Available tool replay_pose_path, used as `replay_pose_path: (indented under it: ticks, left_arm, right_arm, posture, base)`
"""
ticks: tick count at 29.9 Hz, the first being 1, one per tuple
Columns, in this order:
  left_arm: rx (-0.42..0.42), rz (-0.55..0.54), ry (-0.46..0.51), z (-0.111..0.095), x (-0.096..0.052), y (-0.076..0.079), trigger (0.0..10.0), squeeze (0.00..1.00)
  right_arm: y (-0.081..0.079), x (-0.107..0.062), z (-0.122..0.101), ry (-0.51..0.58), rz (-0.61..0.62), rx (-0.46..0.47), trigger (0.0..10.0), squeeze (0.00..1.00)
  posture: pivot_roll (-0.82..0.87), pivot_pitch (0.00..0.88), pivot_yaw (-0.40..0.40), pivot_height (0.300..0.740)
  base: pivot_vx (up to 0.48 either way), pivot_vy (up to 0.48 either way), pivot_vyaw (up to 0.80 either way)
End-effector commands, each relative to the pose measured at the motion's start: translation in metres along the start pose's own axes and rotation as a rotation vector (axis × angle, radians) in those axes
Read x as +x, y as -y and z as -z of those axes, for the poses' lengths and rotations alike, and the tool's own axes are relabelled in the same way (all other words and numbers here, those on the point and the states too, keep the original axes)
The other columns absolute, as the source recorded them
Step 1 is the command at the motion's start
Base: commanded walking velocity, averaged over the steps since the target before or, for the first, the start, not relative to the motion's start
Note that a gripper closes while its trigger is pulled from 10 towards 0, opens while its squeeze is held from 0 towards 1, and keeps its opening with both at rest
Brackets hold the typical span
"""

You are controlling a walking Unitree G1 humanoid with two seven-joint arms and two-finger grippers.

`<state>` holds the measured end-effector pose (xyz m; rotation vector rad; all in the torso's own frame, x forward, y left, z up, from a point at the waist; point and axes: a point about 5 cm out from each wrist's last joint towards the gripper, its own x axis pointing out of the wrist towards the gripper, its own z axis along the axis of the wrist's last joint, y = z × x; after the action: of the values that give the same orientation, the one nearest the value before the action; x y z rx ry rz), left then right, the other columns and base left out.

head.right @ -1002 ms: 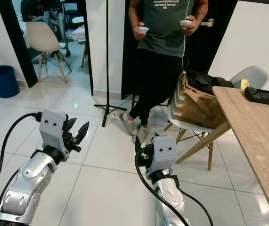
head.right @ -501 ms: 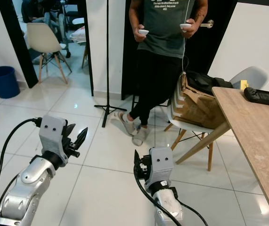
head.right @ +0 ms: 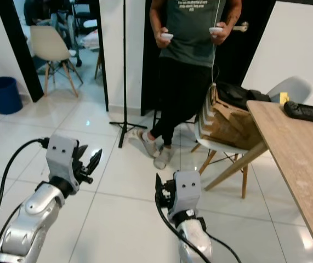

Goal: Setting the table

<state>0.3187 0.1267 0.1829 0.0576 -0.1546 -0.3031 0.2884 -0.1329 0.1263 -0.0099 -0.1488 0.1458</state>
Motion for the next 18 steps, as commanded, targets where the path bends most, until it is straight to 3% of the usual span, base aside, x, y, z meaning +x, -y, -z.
replay_pose_path:
  ticks: [1, 18]
  left_arm:
    - [-0.002, -0.007, -0.016, 0.0054, -0.0025, -0.001, 10.0, 0.0]
    - [-0.002, -0.008, -0.015, 0.0064, -0.0031, -0.0008, 10.0, 0.0]
  right_arm:
    - [-0.0011, -0.002, 0.0018, -0.006, -0.002, -0.001, 10.0, 0.0]
    - [-0.0007, -0.0027, 0.0044, -0.019, -0.004, -0.022, 10.0, 0.0]
  posture:
    - [0.05, 0.063, 0.091, 0.74]
    - [0.05, 0.06, 0.089, 0.74]
  base:
    - [0.48, 0.0, 0.0]
    - [0.48, 0.0, 0.0]
